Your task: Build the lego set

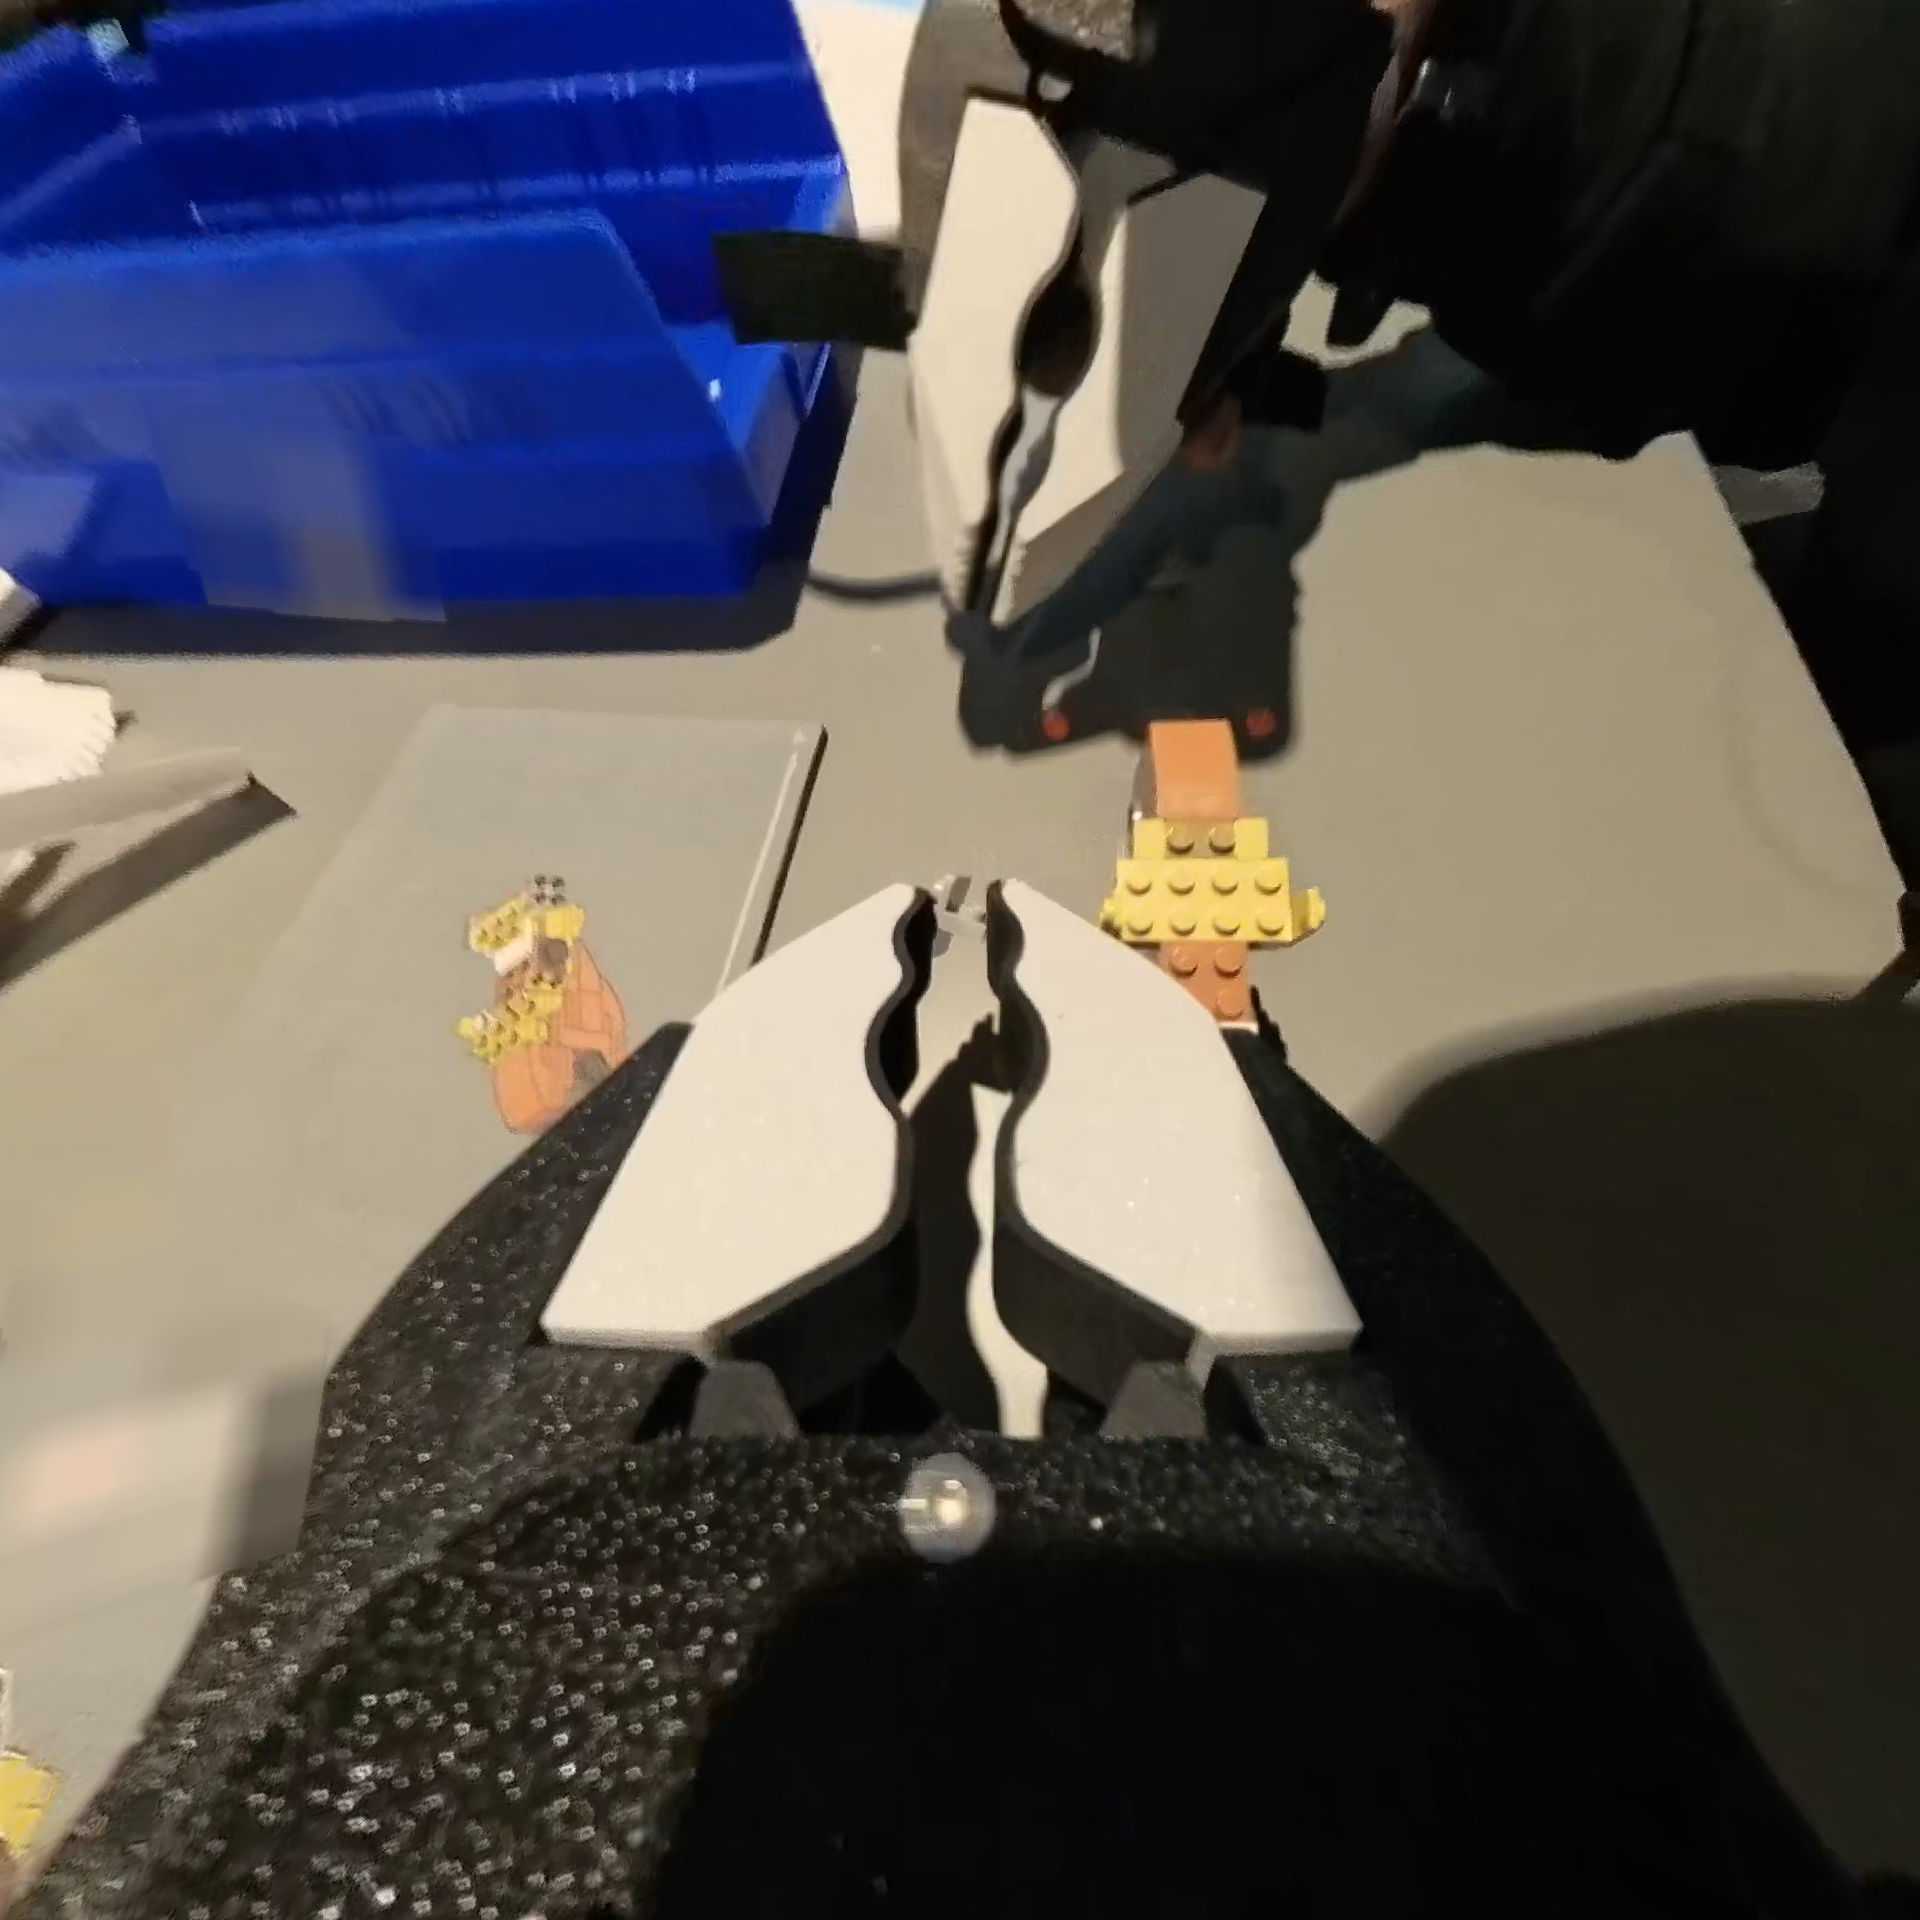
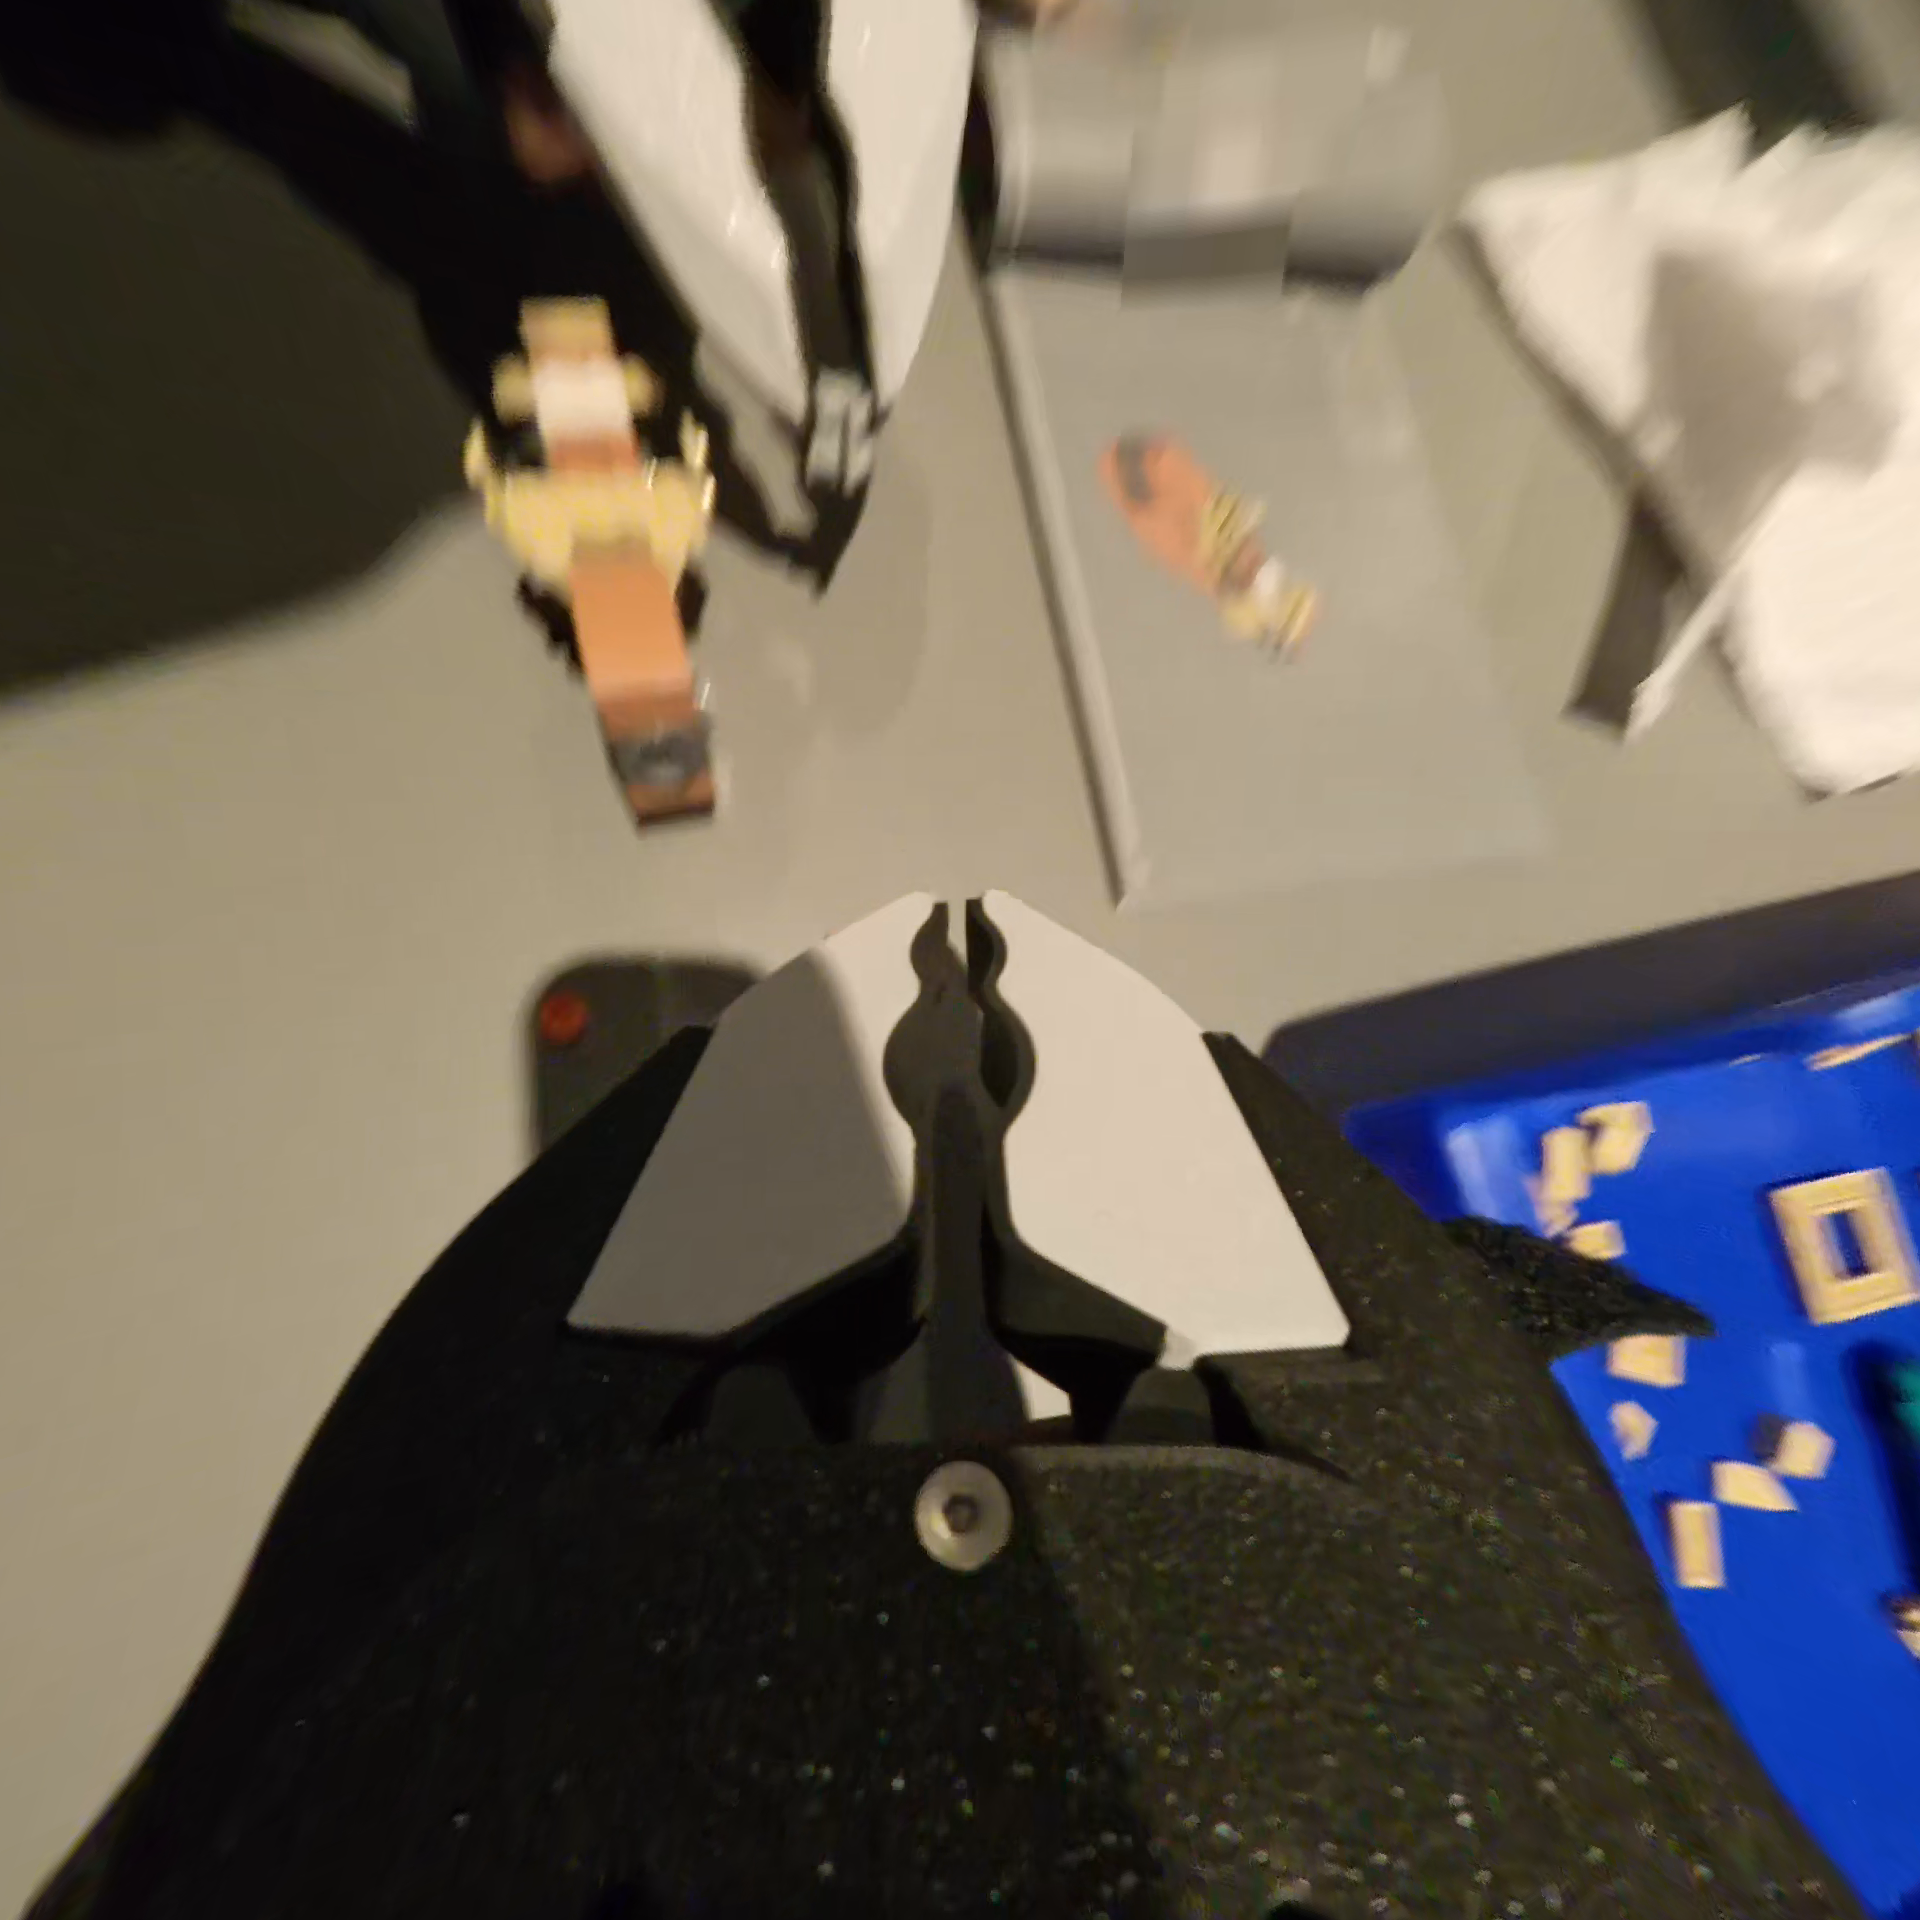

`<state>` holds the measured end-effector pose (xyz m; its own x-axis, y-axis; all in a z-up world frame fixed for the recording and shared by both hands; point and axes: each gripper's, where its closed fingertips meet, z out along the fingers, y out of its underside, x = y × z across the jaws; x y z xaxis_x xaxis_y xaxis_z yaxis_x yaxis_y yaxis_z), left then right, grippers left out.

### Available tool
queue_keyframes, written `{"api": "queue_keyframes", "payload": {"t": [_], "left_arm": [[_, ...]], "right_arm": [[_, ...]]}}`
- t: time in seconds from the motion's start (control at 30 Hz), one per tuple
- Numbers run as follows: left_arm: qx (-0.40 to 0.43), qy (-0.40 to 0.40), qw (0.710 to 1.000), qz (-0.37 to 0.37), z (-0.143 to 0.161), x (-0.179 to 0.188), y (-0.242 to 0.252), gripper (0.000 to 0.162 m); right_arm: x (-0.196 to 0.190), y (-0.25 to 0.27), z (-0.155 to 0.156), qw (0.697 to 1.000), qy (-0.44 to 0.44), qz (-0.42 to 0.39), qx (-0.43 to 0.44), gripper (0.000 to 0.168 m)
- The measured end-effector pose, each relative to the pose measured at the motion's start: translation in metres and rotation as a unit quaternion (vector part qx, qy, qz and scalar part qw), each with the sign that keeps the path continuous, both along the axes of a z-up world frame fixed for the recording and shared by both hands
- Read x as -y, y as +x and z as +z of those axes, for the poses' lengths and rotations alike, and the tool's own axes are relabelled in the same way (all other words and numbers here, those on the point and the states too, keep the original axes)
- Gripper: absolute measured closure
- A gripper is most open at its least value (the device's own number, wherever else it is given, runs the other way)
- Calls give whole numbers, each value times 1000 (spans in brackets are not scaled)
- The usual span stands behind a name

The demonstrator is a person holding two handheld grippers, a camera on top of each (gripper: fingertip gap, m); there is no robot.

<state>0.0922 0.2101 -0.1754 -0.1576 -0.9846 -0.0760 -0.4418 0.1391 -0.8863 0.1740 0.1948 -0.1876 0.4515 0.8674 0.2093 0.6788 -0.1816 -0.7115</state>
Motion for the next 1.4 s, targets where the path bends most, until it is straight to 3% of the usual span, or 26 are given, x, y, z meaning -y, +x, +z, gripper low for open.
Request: {"api": "queue_keyframes", "payload": {"t": [0.2,0.87,1.17,1.4], "left_arm": [[-37,0,999,3,-13,0,-2,153],[-126,-41,991,27,-36,-6,-18,153],[-146,-25,989,28,-42,-10,-24,153],[-144,-50,988,35,-42,-11,-25,153]], "right_arm": [[13,2,-26,998,-43,35,26,164],[18,-7,-29,997,-49,45,31,157],[24,-24,0,997,-21,72,-34,150],[30,-65,15,992,20,101,-74,134]]}}
